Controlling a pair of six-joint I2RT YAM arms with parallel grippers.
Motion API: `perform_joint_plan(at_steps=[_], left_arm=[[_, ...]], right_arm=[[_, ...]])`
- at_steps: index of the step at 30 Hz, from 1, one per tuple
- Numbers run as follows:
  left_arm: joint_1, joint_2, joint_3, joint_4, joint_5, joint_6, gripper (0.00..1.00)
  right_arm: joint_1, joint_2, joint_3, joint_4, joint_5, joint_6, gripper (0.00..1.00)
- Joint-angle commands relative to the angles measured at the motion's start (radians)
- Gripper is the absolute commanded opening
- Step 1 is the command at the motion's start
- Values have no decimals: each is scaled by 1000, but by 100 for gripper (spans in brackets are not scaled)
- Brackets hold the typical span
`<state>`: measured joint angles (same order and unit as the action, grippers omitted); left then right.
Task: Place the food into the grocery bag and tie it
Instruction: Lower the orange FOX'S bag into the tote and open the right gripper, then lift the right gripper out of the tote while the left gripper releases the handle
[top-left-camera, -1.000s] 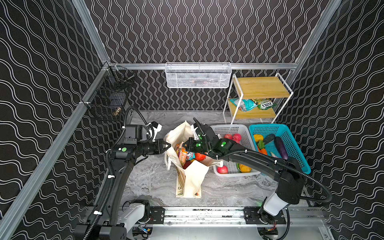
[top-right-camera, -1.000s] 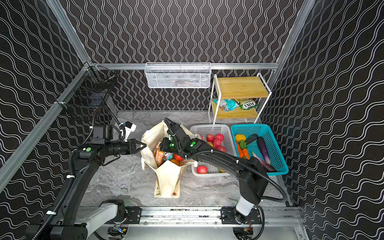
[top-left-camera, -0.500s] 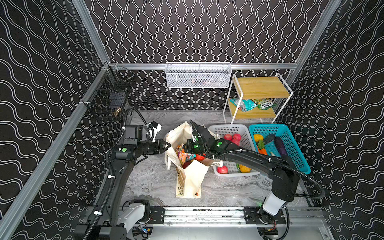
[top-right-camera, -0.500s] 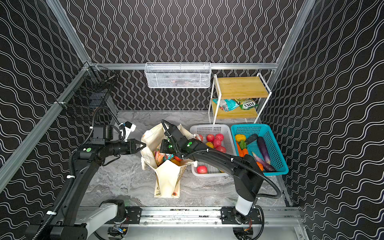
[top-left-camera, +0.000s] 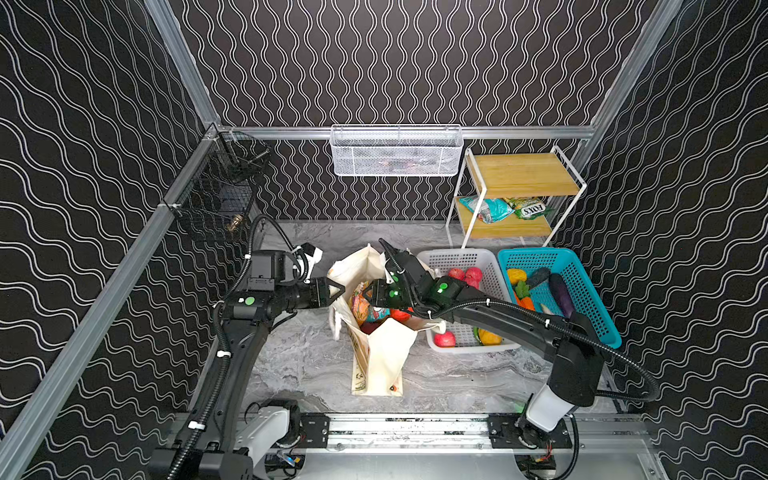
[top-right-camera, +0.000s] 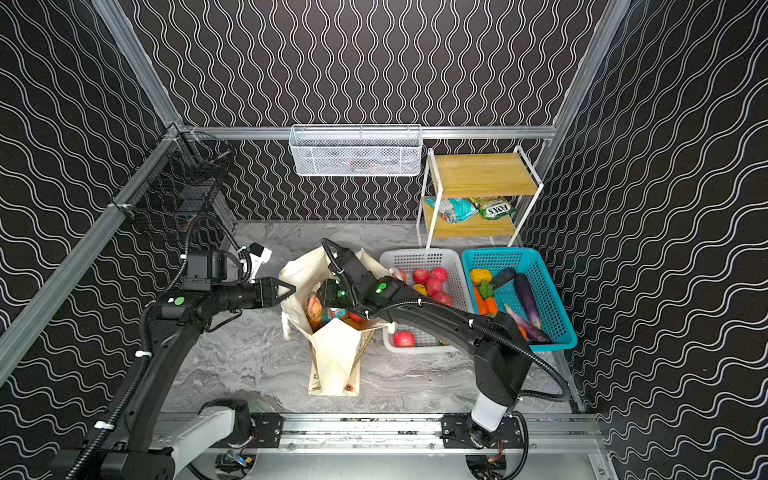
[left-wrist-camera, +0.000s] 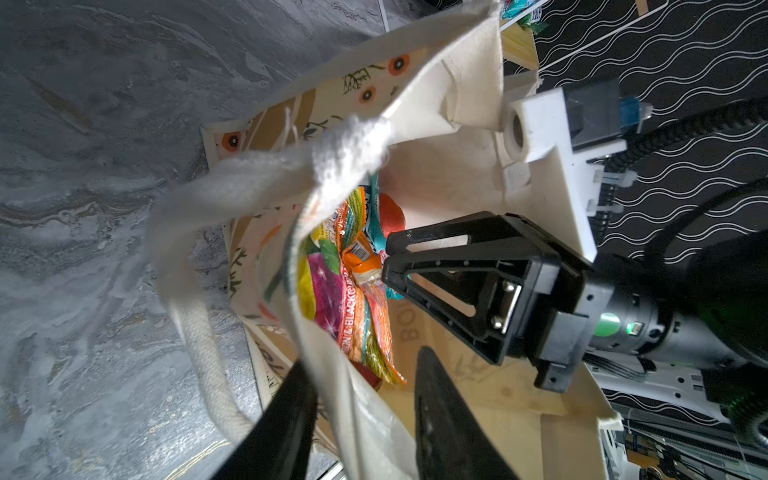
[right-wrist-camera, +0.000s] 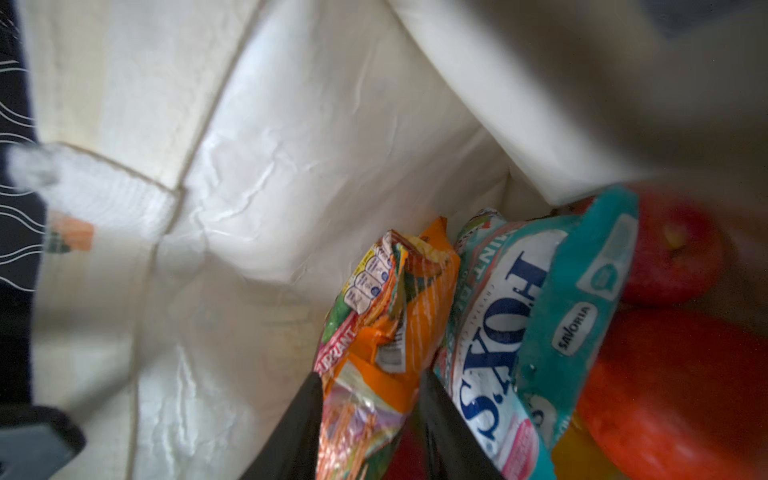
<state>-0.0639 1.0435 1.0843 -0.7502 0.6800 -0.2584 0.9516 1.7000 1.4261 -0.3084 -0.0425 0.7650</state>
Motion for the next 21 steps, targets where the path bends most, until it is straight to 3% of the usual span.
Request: perform_joint_plan(at_steps=[1,5,11,13,21], left_arm=[[1,-9,10,21,-21,1,48],[1,-28,28,0,-84,-4,67],[1,-77,80,-40,-218,-29,83],[1,-97,103,-60,-267,-36,97],[1,-178,184,-149,-493,-71,98]], right_arm=[[6,-20,17,-18,18,-27,45],[10,-28,46,-37,25,-49,51],[16,-46,83,-65,49,-78,64],[19,-52,98,-80,68,-94,66],[30,-99,122,-100,116,-134,69]])
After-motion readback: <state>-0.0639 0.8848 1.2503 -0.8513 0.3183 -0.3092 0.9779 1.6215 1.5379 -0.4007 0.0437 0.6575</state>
